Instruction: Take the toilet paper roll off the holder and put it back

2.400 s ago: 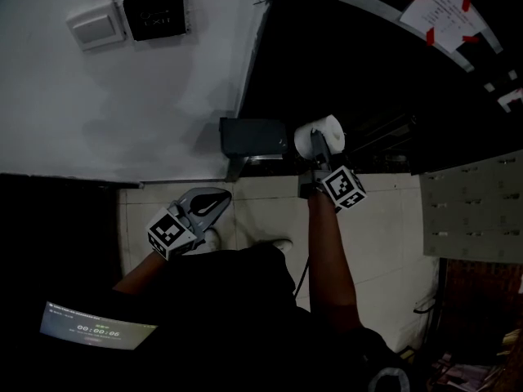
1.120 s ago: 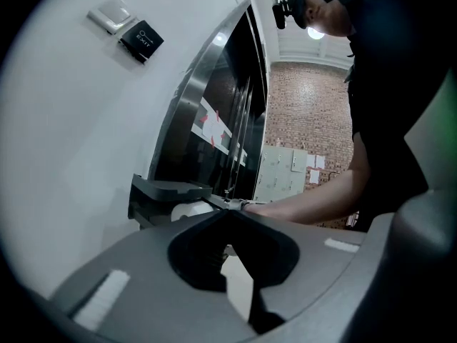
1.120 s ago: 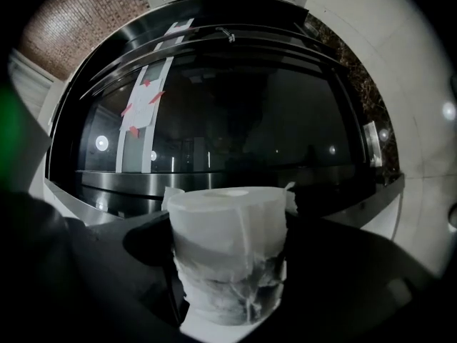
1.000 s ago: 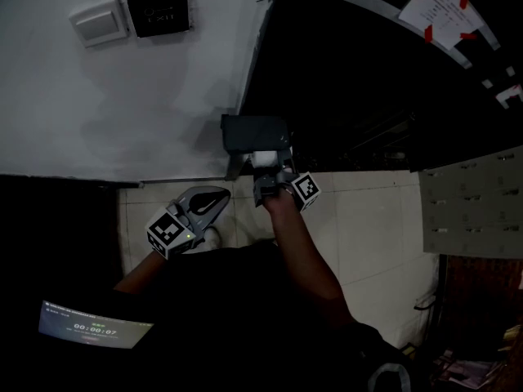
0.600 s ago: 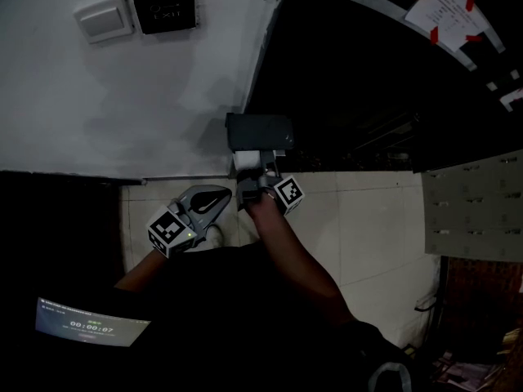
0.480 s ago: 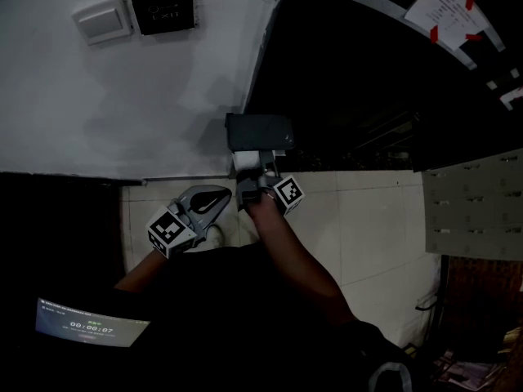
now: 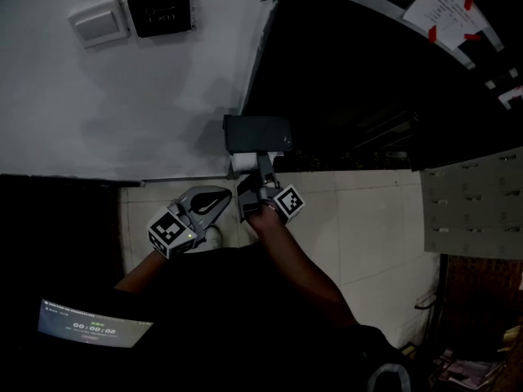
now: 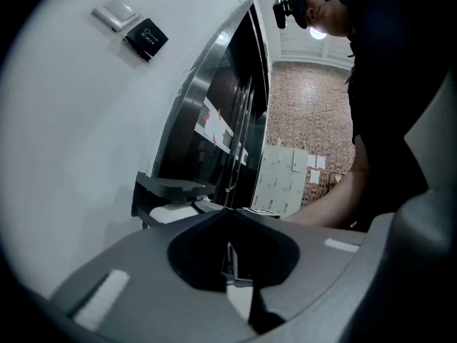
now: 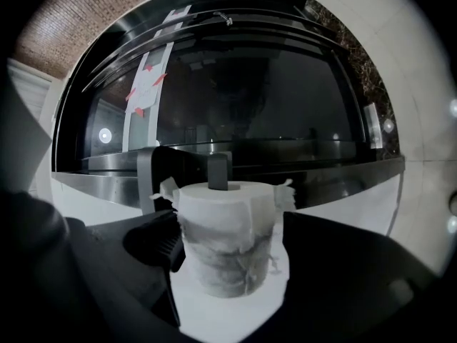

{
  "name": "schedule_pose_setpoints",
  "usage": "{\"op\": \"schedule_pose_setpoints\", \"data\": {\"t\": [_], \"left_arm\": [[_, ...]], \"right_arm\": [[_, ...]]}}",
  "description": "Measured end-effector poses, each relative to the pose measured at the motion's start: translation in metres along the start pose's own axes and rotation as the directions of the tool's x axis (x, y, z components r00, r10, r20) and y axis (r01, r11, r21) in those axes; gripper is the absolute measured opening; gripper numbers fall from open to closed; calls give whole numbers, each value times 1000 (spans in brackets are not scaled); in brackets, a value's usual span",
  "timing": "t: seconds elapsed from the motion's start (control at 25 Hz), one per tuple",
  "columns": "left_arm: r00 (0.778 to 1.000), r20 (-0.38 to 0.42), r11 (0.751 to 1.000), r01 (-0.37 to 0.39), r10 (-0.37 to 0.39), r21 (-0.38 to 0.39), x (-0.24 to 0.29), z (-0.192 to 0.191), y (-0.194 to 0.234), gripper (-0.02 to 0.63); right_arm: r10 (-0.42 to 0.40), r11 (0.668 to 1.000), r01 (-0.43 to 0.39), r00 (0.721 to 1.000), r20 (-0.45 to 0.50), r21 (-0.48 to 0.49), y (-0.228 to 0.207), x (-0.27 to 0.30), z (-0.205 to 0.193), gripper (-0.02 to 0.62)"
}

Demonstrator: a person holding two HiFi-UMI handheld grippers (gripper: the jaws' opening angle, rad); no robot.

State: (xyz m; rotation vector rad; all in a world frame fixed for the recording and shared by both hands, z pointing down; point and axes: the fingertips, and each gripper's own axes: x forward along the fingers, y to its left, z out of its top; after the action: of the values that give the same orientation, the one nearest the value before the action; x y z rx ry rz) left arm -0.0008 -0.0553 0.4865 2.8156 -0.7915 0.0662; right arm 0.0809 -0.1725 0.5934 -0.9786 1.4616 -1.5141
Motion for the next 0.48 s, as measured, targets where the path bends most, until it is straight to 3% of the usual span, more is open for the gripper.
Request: {"op": "schedule_pose_setpoints", "data": {"t": [0.28, 0.48], "left_arm": [[1000, 6, 1000, 7, -7, -2, 4, 3, 2, 3], [1000, 7, 1000, 13, -13, 1, 8, 3, 2, 3]], "right_arm": [[1, 1000, -1, 999, -42, -14, 4, -40, 0, 448], [47, 986, -64, 993, -109, -153, 22, -58, 4, 448]]}}
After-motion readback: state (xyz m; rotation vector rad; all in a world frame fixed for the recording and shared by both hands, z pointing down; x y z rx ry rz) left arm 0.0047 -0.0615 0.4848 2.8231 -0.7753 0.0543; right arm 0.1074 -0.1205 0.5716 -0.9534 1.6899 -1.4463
